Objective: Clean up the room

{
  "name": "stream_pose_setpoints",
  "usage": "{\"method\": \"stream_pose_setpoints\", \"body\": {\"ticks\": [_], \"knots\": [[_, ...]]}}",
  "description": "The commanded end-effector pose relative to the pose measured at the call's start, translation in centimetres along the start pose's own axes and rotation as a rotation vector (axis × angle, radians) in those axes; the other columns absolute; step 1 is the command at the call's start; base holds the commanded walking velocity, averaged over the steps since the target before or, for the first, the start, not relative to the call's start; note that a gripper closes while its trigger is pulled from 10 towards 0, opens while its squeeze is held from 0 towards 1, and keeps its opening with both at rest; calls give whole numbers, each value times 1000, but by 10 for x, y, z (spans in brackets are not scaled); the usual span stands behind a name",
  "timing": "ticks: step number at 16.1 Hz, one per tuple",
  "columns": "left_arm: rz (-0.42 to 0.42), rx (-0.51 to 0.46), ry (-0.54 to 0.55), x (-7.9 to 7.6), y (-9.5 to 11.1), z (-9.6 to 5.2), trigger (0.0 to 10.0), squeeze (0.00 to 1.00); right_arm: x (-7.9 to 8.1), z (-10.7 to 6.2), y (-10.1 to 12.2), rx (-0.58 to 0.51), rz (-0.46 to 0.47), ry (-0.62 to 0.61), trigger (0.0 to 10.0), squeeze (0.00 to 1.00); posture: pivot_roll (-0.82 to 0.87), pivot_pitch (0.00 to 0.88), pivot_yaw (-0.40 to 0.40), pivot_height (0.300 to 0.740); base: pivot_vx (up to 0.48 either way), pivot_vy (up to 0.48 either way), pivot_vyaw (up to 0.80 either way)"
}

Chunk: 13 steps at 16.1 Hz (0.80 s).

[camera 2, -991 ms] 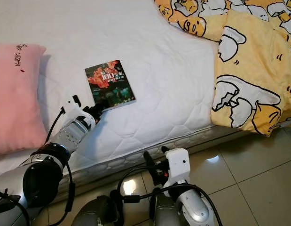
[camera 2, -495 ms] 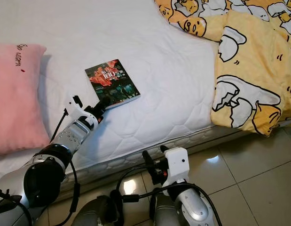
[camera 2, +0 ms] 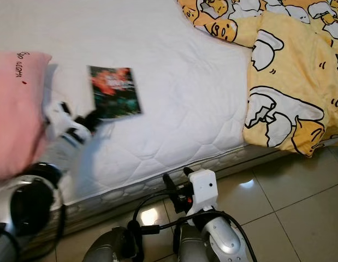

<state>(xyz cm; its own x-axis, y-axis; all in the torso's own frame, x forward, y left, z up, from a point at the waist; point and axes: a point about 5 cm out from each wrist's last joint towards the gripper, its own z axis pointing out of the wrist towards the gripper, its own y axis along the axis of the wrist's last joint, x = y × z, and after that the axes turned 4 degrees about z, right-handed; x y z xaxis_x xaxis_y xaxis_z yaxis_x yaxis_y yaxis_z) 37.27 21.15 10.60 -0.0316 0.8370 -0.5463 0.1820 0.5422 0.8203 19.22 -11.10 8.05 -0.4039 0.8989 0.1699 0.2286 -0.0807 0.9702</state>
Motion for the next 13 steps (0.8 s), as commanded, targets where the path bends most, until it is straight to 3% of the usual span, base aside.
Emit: {"method": "stream_pose_setpoints", "body": {"ticks": [1,3,7,8,10,11,12,13], "knots": [[35,-29,40,9,7,-3,0,0,2,-2,-7,30,18,13,10000,0,-180,248,45,740,0,0,0],[50,-46,62,15,13,-5,0,0,1,-1,-7,30,17,15,10000,0,-176,241,44,740,0,0,0],[196,-64,70,30,37,-12,0,0,0,2,-6,27,14,28,10000,0,-162,223,42,740,0,0,0],[266,-51,55,34,46,-14,0,0,3,4,-5,28,18,72,10000,0,-152,217,40,740,0,0,0],[314,-39,2,27,52,-12,0,0,3,7,-4,32,13,103,10000,0,-138,212,37,740,0,0,0],[305,-2,-68,13,41,-6,0,0,2,10,-5,34,12,107,10000,0,-126,209,35,740,0,0,0],[305,-2,-68,13,41,-6,0,0,2,10,-5,34,12,107,10000,0,-126,209,35,740,0,0,0],[285,25,-108,2,29,-2,0,0,4,12,-5,34,14,113,10000,0,-122,210,33,740,0,0,0]]}}
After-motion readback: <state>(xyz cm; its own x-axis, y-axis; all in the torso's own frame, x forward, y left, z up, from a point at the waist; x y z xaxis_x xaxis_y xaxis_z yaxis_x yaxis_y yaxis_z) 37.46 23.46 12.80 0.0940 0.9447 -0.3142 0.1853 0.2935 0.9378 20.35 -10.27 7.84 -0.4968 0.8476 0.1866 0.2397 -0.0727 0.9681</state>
